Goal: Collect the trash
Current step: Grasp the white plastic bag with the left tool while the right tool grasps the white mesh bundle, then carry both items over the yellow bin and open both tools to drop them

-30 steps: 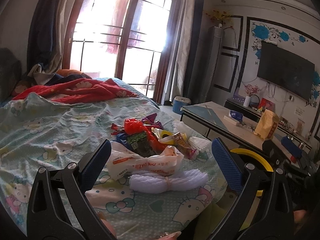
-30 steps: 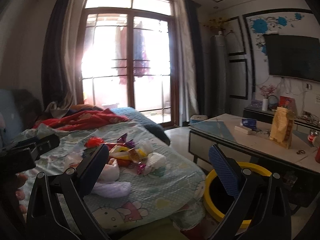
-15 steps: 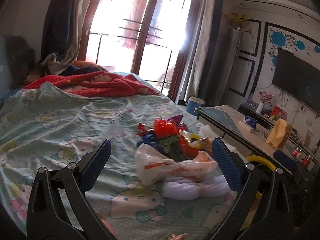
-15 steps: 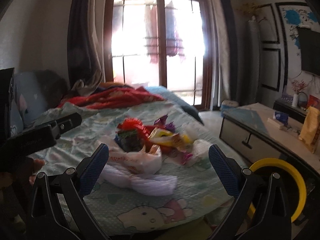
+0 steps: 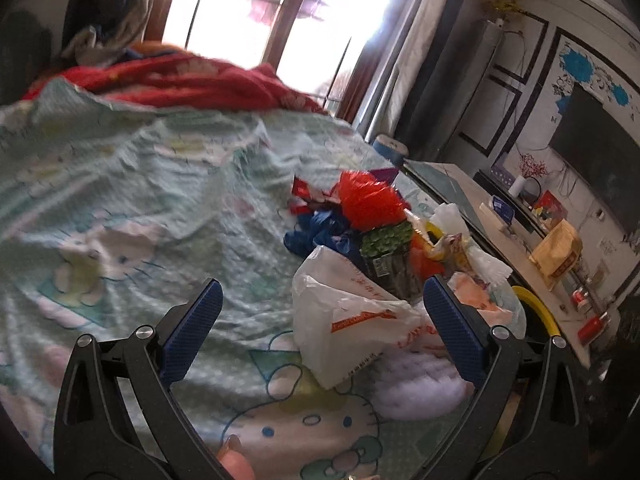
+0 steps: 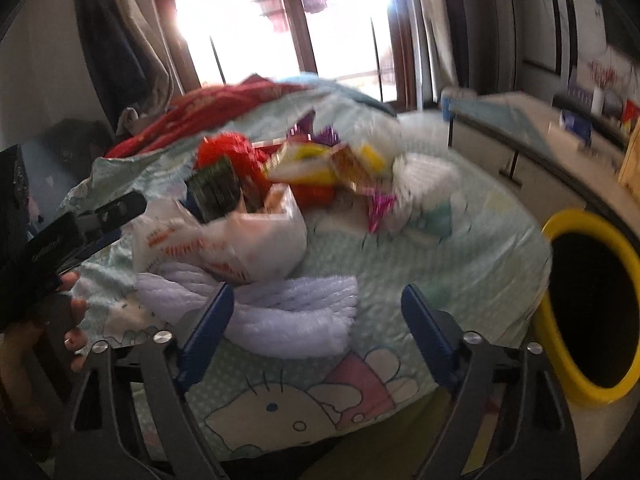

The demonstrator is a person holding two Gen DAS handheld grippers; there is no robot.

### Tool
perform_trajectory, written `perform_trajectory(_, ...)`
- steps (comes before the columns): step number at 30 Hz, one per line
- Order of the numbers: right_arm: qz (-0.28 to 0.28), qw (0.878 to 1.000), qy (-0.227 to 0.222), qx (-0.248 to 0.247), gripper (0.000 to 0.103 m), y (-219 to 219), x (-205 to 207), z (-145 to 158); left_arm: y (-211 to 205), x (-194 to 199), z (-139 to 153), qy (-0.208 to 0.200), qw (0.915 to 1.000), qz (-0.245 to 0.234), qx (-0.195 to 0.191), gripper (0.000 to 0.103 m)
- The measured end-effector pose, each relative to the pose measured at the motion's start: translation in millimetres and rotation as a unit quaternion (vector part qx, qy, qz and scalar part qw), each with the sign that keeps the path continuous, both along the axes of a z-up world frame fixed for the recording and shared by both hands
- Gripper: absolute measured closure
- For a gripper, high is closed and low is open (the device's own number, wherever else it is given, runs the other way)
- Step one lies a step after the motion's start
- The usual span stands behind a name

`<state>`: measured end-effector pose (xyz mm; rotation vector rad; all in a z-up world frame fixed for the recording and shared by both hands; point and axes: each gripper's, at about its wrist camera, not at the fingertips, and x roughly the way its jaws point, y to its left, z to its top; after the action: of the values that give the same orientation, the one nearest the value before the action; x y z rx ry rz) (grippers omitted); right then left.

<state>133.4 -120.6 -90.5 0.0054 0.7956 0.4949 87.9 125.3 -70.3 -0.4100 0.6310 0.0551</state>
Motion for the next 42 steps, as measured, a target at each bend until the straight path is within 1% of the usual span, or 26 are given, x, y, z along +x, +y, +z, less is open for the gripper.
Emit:
perform_trajectory(2, 0.008, 1.0, 0.017, 0.011, 0.035, 0.0, 3.4, -5.7, 4.9, 7.4, -7.3, 0.009, 0.9996, -0.006, -0.025, 0.011)
perform_trajectory(3, 0.013, 1.0, 0.022, 0.018, 0.039, 0.0, 3.4, -6.5, 5.7, 8.5, -9.9, 0.011, 0.9993, -0.009, -0.035, 0.011)
perform_trajectory(4, 0.021, 0.999, 0.027, 0.025, 0.046, 0.1, 2.7, -7.4, 6.3, 10.7, -12.8, 0.014, 0.9989, -0.013, -0.043, 0.011)
perform_trajectory(5, 0.025, 0.999, 0.03, 0.029, 0.05, 0.2, 2.1, -7.2, 6.6, 11.1, -15.5, 0.016, 0.9984, -0.018, -0.052, 0.015)
perform_trajectory(6, 0.028, 0.999, 0.032, 0.032, 0.051, 0.0, 0.8, -6.7, 4.6, 10.8, -16.7, 0.016, 0.9982, -0.022, -0.054, 0.024)
perform_trajectory(7, 0.033, 0.998, 0.035, 0.036, 0.056, -0.8, -0.4, -7.4, 3.4, 10.5, -17.6, 0.018, 0.9979, -0.026, -0.056, 0.027)
perform_trajectory(9, 0.037, 0.998, 0.041, 0.039, 0.069, -2.7, -1.5, -3.8, 0.9, 9.4, -18.1, 0.017, 0.9974, -0.032, -0.061, 0.043)
perform_trajectory(10, 0.044, 0.997, 0.052, 0.039, 0.094, -3.2, -0.9, -4.8, 0.5, 9.6, -17.7, 0.015, 0.9974, -0.034, -0.062, 0.048)
perform_trajectory(11, 0.045, 0.996, 0.06, 0.04, 0.094, -4.1, -0.1, -4.5, -1.0, 6.3, -15.9, 0.01, 0.9975, -0.035, -0.061, 0.055)
perform_trajectory(13, 0.044, 0.996, 0.066, 0.045, 0.094, -9.2, -1.7, -3.6, -3.8, 2.3, -12.9, 0.004, 0.9977, -0.038, -0.057, 0.064)
perform_trajectory(15, 0.041, 0.996, 0.061, 0.048, 0.095, -12.2, -3.0, -0.6, -7.2, -1.0, -9.8, 0.002, 0.9979, -0.042, -0.05, 0.079)
perform_trajectory(18, 0.046, 0.997, 0.041, 0.054, 0.096, -16.3, -8.3, 9.4, -12.7, -9.2, -3.2, -0.008, 0.9979, -0.048, -0.042, 0.084)
perform_trajectory(22, 0.059, 0.997, 0.011, 0.054, 0.096, -25.3, -19.8, 24.2, -21.3, -23.3, 17.5, -0.035, 0.9971, -0.06, -0.031, 0.085)
perform_trajectory(27, 0.052, 0.997, 0.002, 0.063, 0.096, -43.0, -25.2, 38.8, -31.6, -33.1, 46.3, -0.069, 0.9953, -0.066, -0.018, 0.085)
perform_trajectory(30, 0.036, 0.996, -0.002, 0.076, 0.097, -61.8, -24.9, 49.3, -39.5, -31.5, 59.6, -0.082, 0.9942, -0.068, -0.016, 0.085)
perform_trajectory(34, 0.007, 0.996, -0.017, 0.091, 0.097, -87.7, -26.7, 66.1, -53.0, -27.5, 71.7, -0.093, 0.9925, -0.078, -0.013, 0.085)
perform_trajectory(37, -0.016, 0.995, -0.036, 0.094, 0.097, -105.4, -28.6, 77.7, -64.7, -24.6, 79.6, -0.102, 0.9909, -0.087, -0.01, 0.085)
perform_trajectory(42, -0.079, 0.99, -0.077, 0.093, 0.097, -145.9, -27.5, 94.9, -89.2, -15.2, 89.3, -0.11, 0.988, -0.108, 0.0, 0.085)
